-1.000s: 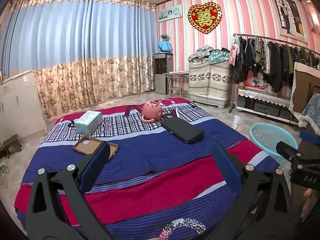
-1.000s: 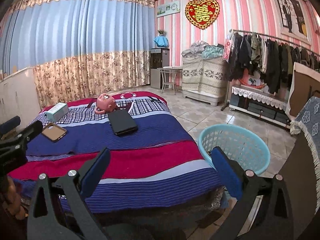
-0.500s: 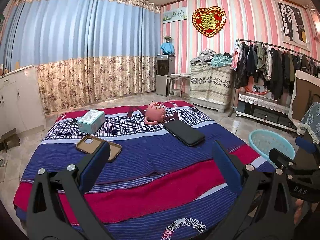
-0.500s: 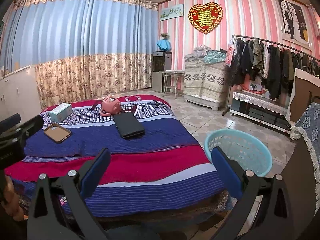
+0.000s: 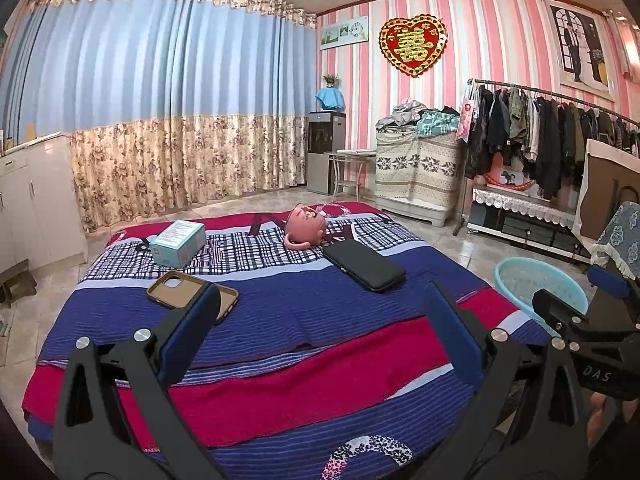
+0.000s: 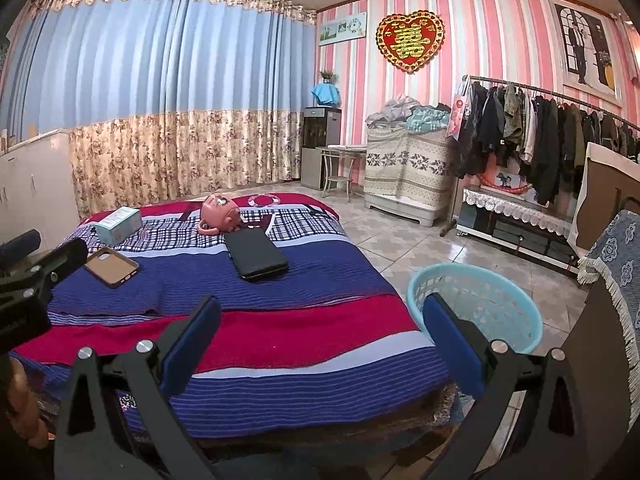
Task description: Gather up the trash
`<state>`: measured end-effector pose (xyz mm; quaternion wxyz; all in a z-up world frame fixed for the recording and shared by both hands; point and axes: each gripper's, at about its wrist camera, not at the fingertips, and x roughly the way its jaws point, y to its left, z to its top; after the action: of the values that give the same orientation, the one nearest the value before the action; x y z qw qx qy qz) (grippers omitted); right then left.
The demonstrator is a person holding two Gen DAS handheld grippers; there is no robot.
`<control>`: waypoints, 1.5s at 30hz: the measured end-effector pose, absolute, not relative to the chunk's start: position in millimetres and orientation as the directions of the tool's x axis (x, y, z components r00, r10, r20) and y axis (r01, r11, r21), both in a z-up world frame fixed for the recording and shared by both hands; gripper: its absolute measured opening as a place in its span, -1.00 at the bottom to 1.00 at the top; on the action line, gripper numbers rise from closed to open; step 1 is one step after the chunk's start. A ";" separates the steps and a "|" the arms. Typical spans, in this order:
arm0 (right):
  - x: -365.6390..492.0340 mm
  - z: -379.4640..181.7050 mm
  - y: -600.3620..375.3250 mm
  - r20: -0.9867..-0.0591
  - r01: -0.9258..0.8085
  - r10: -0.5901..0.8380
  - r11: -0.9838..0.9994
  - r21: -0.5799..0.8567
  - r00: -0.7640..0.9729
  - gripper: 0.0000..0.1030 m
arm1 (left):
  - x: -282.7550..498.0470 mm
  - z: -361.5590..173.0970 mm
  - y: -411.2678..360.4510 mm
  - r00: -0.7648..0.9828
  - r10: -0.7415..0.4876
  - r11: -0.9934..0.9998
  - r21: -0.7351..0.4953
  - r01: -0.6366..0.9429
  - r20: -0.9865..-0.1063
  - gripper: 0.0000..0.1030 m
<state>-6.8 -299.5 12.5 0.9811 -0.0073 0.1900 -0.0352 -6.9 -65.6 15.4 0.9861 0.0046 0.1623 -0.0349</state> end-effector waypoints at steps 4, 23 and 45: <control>-6.9 12.6 -299.6 -0.372 0.066 -0.072 0.997 -0.028 0.925 0.91 | -7.1 16.0 -68.7 0.946 -0.064 0.998 0.005 0.069 -0.317 0.90; -6.0 12.8 -300.9 -0.365 0.072 -0.077 0.997 -0.027 0.928 0.91 | -11.9 16.7 -72.8 0.945 -0.068 0.997 0.001 0.072 -0.320 0.90; -1.9 14.3 -301.8 -0.363 0.070 -0.077 0.997 -0.032 0.928 0.91 | -11.3 17.7 -74.0 0.943 -0.071 0.997 -0.004 0.073 -0.324 0.90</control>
<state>-1.9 -301.8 14.3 0.9819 -0.0092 0.1854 -0.0372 -11.3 -74.0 17.7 0.9857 0.0041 0.1642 -0.0365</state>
